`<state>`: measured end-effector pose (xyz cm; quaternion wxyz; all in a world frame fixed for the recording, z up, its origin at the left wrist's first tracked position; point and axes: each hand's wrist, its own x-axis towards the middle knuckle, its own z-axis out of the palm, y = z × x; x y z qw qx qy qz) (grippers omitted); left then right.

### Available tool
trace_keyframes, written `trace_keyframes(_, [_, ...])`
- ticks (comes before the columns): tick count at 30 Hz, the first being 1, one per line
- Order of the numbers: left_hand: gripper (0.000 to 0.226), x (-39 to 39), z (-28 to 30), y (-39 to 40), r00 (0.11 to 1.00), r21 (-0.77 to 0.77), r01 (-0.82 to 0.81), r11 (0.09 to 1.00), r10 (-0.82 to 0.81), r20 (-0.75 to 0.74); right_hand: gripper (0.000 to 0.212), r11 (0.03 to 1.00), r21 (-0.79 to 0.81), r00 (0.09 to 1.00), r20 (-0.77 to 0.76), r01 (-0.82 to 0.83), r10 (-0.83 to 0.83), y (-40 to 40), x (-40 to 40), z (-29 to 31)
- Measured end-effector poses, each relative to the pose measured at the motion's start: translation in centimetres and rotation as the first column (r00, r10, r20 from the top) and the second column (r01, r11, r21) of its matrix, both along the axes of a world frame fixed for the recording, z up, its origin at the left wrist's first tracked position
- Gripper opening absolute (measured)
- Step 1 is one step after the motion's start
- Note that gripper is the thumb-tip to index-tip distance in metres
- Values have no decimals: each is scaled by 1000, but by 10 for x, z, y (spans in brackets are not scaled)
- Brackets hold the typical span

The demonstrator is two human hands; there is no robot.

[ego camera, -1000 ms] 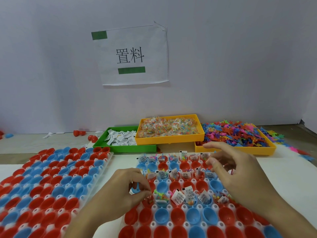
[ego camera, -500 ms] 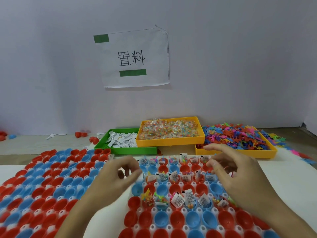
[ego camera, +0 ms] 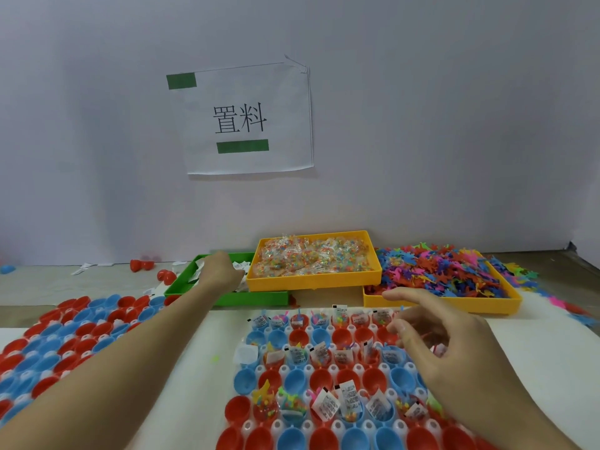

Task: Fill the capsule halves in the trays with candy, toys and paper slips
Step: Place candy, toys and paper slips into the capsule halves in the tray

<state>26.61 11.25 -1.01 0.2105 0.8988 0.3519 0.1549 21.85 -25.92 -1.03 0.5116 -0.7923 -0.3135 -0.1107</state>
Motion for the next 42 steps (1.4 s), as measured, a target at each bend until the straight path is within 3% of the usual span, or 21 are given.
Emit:
trace_keyframes(3, [37, 8, -3, 1, 999, 38, -24, 999, 25, -43, 42, 1000, 1, 1000, 8, -1, 1, 0, 1, -1])
trace_keyframes(7, [30, 9, -6, 2, 995, -54, -65, 996, 61, -74, 42, 1000, -3, 1000, 9, -6, 6, 0, 2, -2])
trace_keyframes(12, [23, 3, -5, -1, 979, -151, -72, 986, 98, 177, 40, 1000, -4, 1000, 10, -8, 8, 0, 1, -2])
trace_keyframes(18, [13, -24, 10, -17, 893, -205, -17, 979, 107, 437, 40, 1000, -4, 1000, 11, -12, 13, 1, -2, 0])
trace_keyframes(23, [7, -76, 17, -54, 810, -281, 158, 947, 39, 586, 39, 1000, -7, 1000, 17, -10, 10, 1, -4, 2])
trace_keyframes(27, [5, -127, 18, -85, 808, -286, 333, 898, -116, 577, 38, 1000, -22, 1000, 25, -5, 5, 2, -5, 3])
trace_keyframes(31, [9, -158, 17, -100, 771, -345, 583, 735, -369, 519, 37, 1000, -28, 1000, 28, 6, -5, 3, -6, 2])
trace_keyframes(34, [17, -167, 9, -99, 754, -386, 646, 659, -471, 458, 38, 999, -37, 999, 29, 14, -13, 4, -6, 1])
trace_keyframes(42, [7, -178, 11, -97, 705, -438, 706, 556, -607, 366, 38, 998, -51, 999, 34, 37, -35, 3, -6, 2])
